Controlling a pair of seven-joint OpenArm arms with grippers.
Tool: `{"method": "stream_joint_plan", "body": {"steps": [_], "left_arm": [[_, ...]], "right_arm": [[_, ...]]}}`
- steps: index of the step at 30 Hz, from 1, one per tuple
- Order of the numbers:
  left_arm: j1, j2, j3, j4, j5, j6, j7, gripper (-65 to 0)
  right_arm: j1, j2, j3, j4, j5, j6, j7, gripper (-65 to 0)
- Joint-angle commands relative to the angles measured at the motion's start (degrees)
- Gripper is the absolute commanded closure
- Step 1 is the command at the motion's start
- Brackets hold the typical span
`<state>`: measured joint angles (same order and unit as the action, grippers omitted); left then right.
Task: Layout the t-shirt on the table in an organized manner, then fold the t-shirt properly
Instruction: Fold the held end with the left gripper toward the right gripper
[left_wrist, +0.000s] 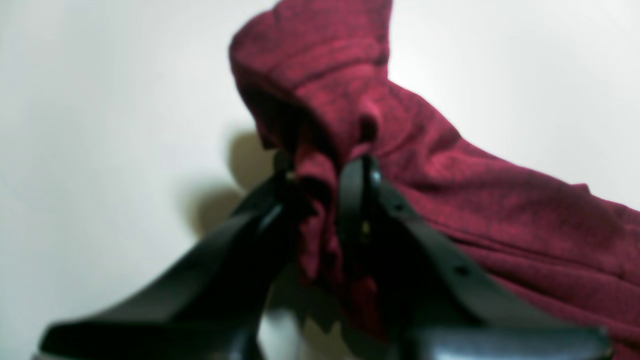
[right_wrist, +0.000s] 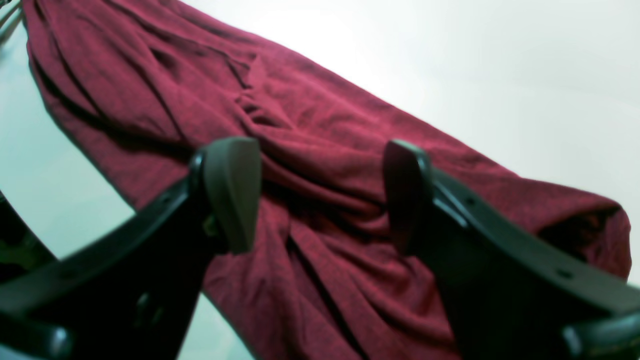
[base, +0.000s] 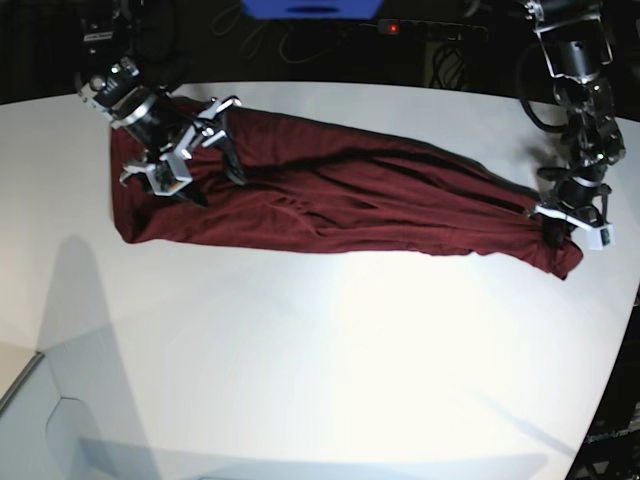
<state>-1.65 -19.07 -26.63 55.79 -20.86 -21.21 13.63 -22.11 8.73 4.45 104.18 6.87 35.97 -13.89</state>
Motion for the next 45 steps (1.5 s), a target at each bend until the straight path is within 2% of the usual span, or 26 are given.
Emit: {"method": "stream_joint_plan", "body": {"steps": [1,6,11,16,22,35,45], "left_arm": [[0.64,-0.58,-0.14,0.08,3.06,2.18,4.97,0.0],[2.66,0.21,-4.97,10.63,2.97,2.18,5.32,0.0],[4.68,3.20,-9.10,26.28,3.06,2.18,6.37,0.0],[6.53,4.78,-9.54,37.09,2.97,2.18,10.15,0.0],[9.52,7.86,-8.75,44.91,3.32,2.09,10.33,0.0],[16.29,8.21,11.47,47.02,3.41,2.09,10.24,0.0],[16.38,8.21,20.87,46.32,3.59,2.71,10.24,0.0]], "right_arm": [[0.26,0.45,0.17,0.83,0.91,0.03,1.63,-39.2],[0.26,0.54,0.26,0.83,0.91,0.03,1.63,-39.2],[0.88,0.54,0.43,-1.90,0.91,0.03,1.71,-39.2],[0.97,1.07,0.96,-4.80,0.91,0.03,2.07,-39.2],[0.79,1.07,3.68,-4.36,0.91,0.03,2.07,-39.2],[0.79,0.98,7.46,-3.65,0.99,0.03,2.07,-39.2],[0.70,0.98,7.99,-2.77,0.99,0.03,2.07,-39.2]]}}
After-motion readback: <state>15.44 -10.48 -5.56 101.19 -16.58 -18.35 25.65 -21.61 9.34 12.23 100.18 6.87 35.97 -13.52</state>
